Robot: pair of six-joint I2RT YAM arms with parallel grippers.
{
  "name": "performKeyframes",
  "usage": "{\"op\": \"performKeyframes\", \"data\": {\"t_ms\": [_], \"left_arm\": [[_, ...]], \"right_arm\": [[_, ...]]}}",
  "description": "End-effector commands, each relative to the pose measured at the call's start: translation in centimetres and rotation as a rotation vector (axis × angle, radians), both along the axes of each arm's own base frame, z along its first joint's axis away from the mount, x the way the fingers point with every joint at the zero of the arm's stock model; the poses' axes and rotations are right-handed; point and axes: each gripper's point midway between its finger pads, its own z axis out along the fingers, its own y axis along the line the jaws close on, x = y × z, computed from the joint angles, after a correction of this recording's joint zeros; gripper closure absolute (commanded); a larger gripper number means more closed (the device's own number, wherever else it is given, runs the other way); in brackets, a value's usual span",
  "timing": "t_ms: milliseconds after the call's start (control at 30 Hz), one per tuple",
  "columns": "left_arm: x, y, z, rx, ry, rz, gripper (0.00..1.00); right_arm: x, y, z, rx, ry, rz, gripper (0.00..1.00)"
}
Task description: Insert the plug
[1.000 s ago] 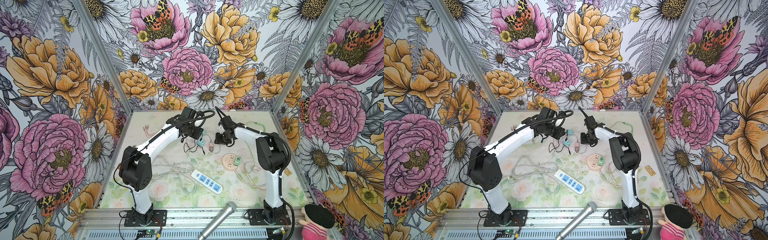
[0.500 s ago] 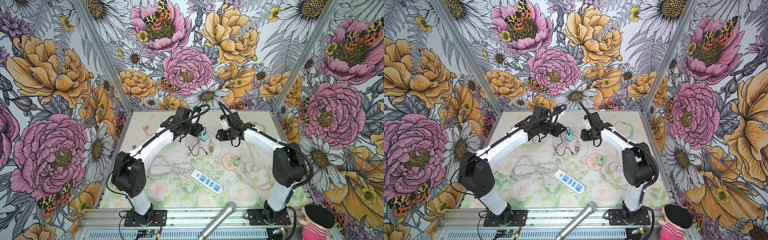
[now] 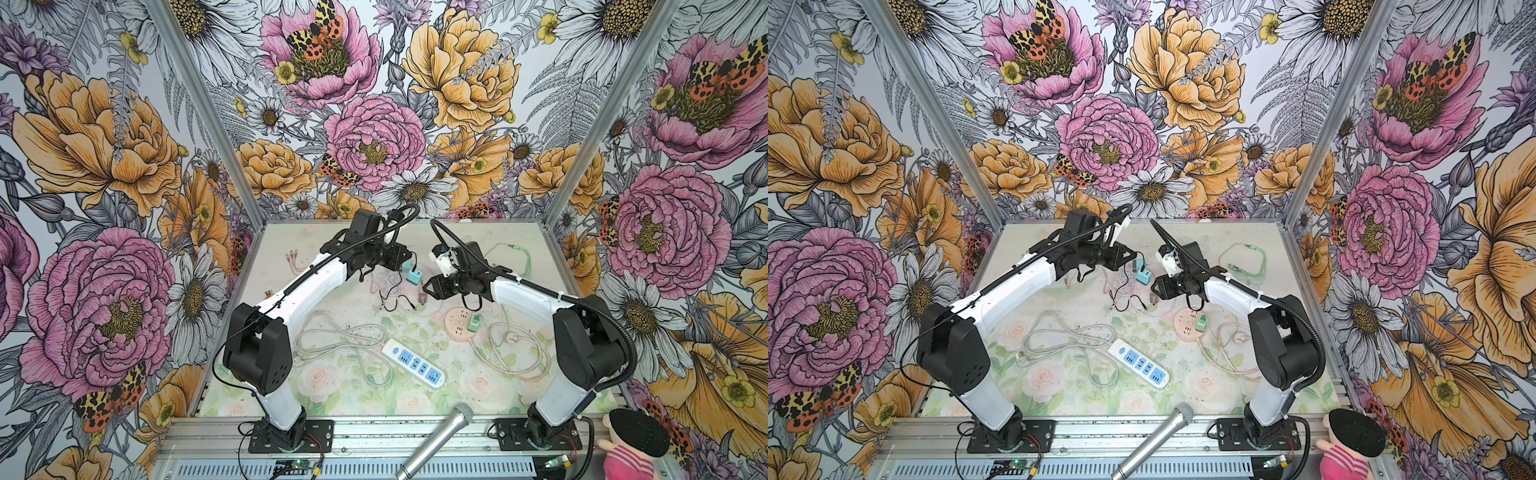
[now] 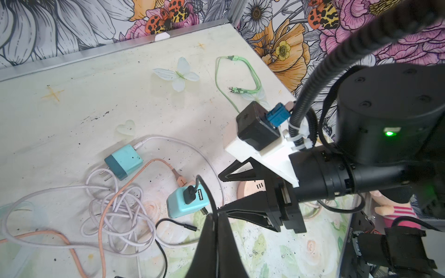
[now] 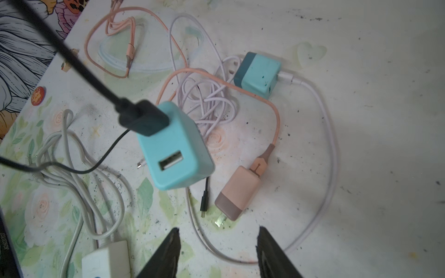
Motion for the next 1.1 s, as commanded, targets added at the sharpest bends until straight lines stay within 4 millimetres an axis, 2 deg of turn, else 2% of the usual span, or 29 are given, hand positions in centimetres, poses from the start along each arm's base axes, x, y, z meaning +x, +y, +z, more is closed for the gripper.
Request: {"op": "performKeyframes", "data": {"t_ms": [0,133,367,600,700,800,867,1067], "left_arm": [[-0.2,-1.1,1.3,-0.052,-0.004,-0.042,1.0],[-0.5,-1.2,0.9,-0.056,0.017,-0.051,1.0],[-0.8,-1.6,1.2,-0.074,0.029,-0.073,1.0],[-0.8,-2.1,1.3,-0.089,0.04,-0.088,1.0],[-1.1,-2.5,1.3,-0.101,0.05,-0.109,1.0],[-1.2,-2.7,0.9,-0.101,0.061,-0.117,1.0],[-1.2,-2.7,0.6,-0.097,0.069,-0.111,1.0],[-1.3,-2.5,0.0,-0.087,0.079,-0.102,1.0]], "right_arm": [[1.3,1.6,2.9,0.07,-0.14,0.047,0.47],[2.2,2.3,3.9,0.135,-0.21,0.043,0.46],[2.5,3.6,2.5,0.124,-0.176,0.112,0.46],[2.4,3.5,1.8,0.091,-0.172,0.127,0.48],[2.4,3.5,1.6,0.087,-0.171,0.13,0.57],[2.3,3.9,1.8,0.097,-0.171,0.148,0.8],[2.2,3.9,1.8,0.098,-0.173,0.153,0.9],[1.5,3.5,2.4,0.069,-0.191,0.187,1.0]]}}
